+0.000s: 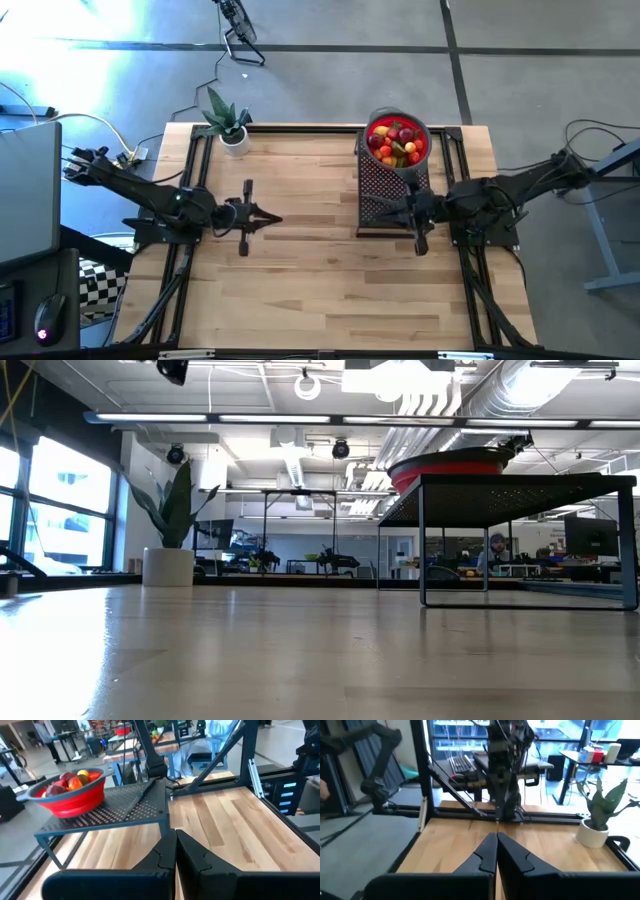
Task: Pick & Place Fruit
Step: Return to Home Position
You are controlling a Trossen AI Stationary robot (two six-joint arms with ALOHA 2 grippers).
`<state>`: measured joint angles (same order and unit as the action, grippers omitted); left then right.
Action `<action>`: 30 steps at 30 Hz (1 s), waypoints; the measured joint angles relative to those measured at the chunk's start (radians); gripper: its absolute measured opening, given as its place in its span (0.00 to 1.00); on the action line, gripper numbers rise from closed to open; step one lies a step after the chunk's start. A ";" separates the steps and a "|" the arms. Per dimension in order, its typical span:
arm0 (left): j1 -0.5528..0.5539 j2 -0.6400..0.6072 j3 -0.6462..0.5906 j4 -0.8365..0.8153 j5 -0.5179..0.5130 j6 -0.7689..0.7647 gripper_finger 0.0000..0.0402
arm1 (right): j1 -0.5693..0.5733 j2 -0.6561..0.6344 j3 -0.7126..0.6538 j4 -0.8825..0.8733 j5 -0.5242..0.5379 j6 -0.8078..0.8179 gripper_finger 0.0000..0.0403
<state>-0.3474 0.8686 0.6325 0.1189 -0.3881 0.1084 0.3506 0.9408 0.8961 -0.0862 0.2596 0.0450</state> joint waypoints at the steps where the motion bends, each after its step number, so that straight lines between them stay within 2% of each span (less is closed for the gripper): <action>1: 0.000 -0.006 -0.023 0.029 0.001 0.001 0.00 | 0.008 -0.011 -0.018 0.012 0.005 0.003 0.01; 6: 0.000 -0.063 -0.153 0.160 0.012 0.016 0.00 | 0.046 -0.087 -0.111 0.100 0.047 0.009 0.01; 11: 0.000 -0.182 -0.238 0.182 0.027 0.016 0.00 | 0.078 -0.159 -0.149 0.105 0.096 0.010 0.01; 19: 0.000 -0.411 -0.319 0.049 0.033 0.017 0.00 | 0.122 -0.217 -0.171 0.093 0.138 -0.020 0.01; 25: 0.000 -0.551 -0.352 0.015 0.040 0.035 0.00 | 0.147 -0.244 -0.195 0.097 0.140 -0.024 0.01; 30: 0.000 -0.653 -0.353 -0.118 0.097 0.052 0.00 | 0.160 -0.275 -0.227 0.099 0.160 -0.020 0.01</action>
<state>-0.3474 0.2156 0.2794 0.0011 -0.2913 0.1608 0.5108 0.6660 0.6694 0.0125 0.4194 0.0248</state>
